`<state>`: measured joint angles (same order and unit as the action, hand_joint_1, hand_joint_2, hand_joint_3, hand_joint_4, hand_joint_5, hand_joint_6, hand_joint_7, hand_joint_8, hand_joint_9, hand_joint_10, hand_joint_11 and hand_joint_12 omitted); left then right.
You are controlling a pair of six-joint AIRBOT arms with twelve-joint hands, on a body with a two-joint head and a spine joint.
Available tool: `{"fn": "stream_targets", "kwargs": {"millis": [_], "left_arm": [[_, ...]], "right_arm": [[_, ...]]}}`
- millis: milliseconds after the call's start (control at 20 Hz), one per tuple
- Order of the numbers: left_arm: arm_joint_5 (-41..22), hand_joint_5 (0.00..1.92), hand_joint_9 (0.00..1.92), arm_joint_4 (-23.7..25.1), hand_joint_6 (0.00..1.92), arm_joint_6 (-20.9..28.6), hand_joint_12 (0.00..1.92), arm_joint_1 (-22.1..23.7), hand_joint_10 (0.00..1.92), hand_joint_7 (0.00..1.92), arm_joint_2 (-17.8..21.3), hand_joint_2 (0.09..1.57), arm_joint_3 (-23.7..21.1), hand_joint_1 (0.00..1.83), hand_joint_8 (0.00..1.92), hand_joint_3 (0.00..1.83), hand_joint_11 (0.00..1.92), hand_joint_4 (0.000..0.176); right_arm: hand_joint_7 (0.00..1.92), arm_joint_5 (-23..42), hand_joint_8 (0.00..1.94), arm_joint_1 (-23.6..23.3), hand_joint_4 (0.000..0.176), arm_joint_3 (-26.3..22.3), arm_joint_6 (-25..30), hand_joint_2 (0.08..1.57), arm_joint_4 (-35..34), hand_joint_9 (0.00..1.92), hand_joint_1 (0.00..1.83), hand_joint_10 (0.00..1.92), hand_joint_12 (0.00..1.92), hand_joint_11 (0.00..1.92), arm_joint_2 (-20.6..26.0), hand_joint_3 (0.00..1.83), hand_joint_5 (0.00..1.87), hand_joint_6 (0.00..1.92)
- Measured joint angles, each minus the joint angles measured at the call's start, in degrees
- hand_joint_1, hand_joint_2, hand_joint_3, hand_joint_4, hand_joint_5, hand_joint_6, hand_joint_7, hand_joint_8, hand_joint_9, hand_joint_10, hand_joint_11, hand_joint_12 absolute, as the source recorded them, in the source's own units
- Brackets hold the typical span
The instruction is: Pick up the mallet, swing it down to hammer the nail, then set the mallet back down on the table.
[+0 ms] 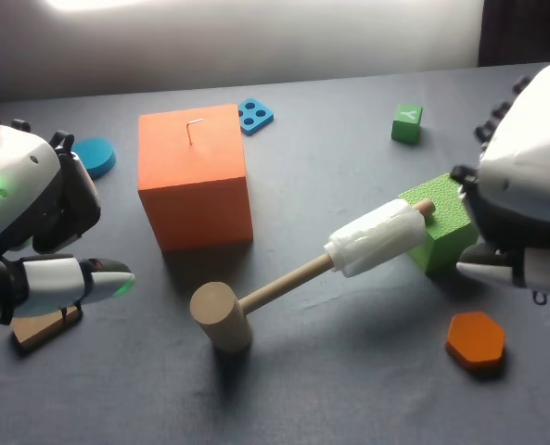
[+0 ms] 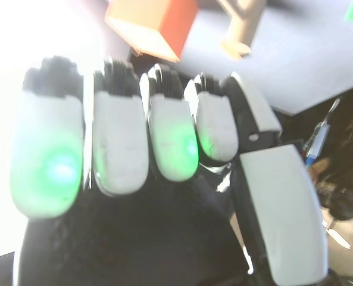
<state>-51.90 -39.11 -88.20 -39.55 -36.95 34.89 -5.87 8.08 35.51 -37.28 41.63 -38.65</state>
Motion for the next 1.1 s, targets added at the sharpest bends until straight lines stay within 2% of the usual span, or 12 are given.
{"fn": "stream_targets", "kwargs": {"millis": [50, 100, 300, 350, 400, 500, 550, 600, 700, 750, 800, 1100], "left_arm": [[0.1, 0.00, 0.00, 0.0, 0.00, 0.0, 0.00, 0.0, 0.00, 0.00, 0.0, 1.05, 0.1, 0.00, 0.00, 0.24, 0.00, 0.000], [0.1, 0.00, 0.00, -0.2, 0.00, 0.0, 0.00, 0.0, 0.00, 0.00, 0.0, 1.13, 0.1, 0.00, 0.00, 0.06, 0.00, 0.000], [0.3, 0.00, 0.00, 0.1, 0.00, 1.7, 0.00, 0.0, 0.00, 0.00, 0.0, 1.14, 0.3, 0.00, 0.00, 0.03, 0.00, 0.000], [0.2, 0.00, 0.00, 0.5, 0.00, 1.9, 0.00, 0.0, 0.00, 0.00, 0.0, 1.14, 0.3, 0.00, 0.00, 0.04, 0.00, 0.000], [0.6, 0.00, 0.00, 0.0, 0.00, 2.0, 0.00, 0.0, 0.00, 0.00, 0.0, 1.15, 0.4, 0.00, 0.00, 0.04, 0.00, 0.000], [1.0, 0.00, 0.00, 1.0, 0.00, 2.8, 0.00, -0.1, 0.00, 0.00, 0.0, 1.15, 1.0, 0.00, 0.00, 0.03, 0.00, 0.000], [1.2, 0.00, 0.00, 2.1, 0.00, 3.9, 0.00, -0.3, 0.00, 0.00, 0.0, 1.15, 1.5, 0.00, 0.00, 0.03, 0.00, 0.000], [2.1, 0.00, 0.00, 4.0, 0.00, 5.9, 0.00, -0.6, 0.00, 0.00, 0.0, 1.14, 2.2, 0.00, 0.00, 0.03, 0.00, 0.000], [3.8, 0.00, 0.00, 7.2, 0.00, 8.9, 0.00, -1.4, 0.00, 0.00, 0.0, 1.15, 3.1, 0.00, 0.00, 0.03, 0.00, 0.000], [4.6, 0.00, 0.00, 9.8, 0.00, 11.0, 0.00, -1.8, 0.00, 0.00, 0.0, 1.15, 3.8, 0.00, 0.00, 0.03, 0.00, 0.000], [5.2, 0.00, 0.00, 12.2, 0.00, 12.8, 0.00, -2.2, 0.00, 0.00, 0.0, 1.15, 4.5, 0.00, 0.00, 0.03, 0.00, 0.000], [8.0, 0.00, 0.00, 23.6, 0.00, 22.8, 0.00, -3.8, 0.00, 0.00, 0.1, 1.16, 8.0, 0.00, 0.00, 0.03, 0.00, 0.000]], "right_arm": [[0.01, -1.7, 0.02, -0.5, 0.000, 0.1, 2.0, 1.08, -0.1, 0.00, 0.00, 0.00, 0.01, 0.00, -0.3, 0.13, 0.04, 0.05], [0.00, -3.5, 0.00, -0.9, 0.000, 0.3, 3.8, 1.13, -0.1, 0.00, 0.00, 0.00, 0.00, 0.00, -0.5, 0.03, 0.05, 0.01], [0.00, -8.6, 0.00, -1.0, 0.000, 0.6, 6.2, 1.13, -0.2, 0.00, 0.00, 0.00, 0.00, 0.00, -1.2, 0.01, 0.05, 0.00], [0.00, -9.8, 0.00, -1.0, 0.000, 0.4, 16.5, 1.14, 6.9, 0.00, 0.00, 0.00, 0.00, 0.00, -1.8, 0.02, 0.04, 0.00], [0.00, -13.1, 0.00, -1.0, 0.000, 0.4, 37.4, 1.14, 29.5, 0.00, 0.00, 0.00, 0.00, 0.00, -3.2, 0.02, 0.03, 0.00], [0.00, -14.1, 0.00, -0.5, 0.000, 0.6, 45.6, 1.12, 37.7, 0.00, 0.14, 0.00, 0.00, 0.00, -3.3, 0.00, 0.01, 0.00], [0.00, -14.3, 0.00, -0.2, 0.000, 0.6, 46.9, 1.12, 38.7, 0.00, 0.14, 0.00, 0.00, 0.00, -3.3, 0.00, 0.01, 0.00], [0.00, -14.4, 0.00, 0.2, 0.000, 0.5, 48.1, 1.06, 38.1, 0.00, 0.47, 0.00, 0.00, 0.00, -3.6, 0.00, 0.00, 0.00], [0.00, -14.7, 0.00, 0.7, 0.000, 0.5, 50.0, 1.06, 37.9, 0.00, 0.63, 0.00, 0.00, 0.00, -4.8, 0.00, 0.00, 0.00], [0.00, -15.7, 0.00, 0.6, 0.000, 0.5, 51.0, 1.00, 38.2, 0.00, 0.93, 0.00, 0.00, 0.00, -5.7, 0.00, 0.00, 0.00], [0.00, -16.5, 0.00, 0.6, 0.000, 0.6, 51.5, 1.00, 38.3, 0.00, 0.93, 0.00, 0.00, 0.00, -6.7, 0.00, 0.00, 0.00], [0.00, -20.7, 0.00, -2.3, 0.000, 5.2, 39.6, 0.96, 11.8, 0.00, 1.31, 0.00, 0.00, 0.00, -12.2, 0.00, 0.00, 0.00]]}}
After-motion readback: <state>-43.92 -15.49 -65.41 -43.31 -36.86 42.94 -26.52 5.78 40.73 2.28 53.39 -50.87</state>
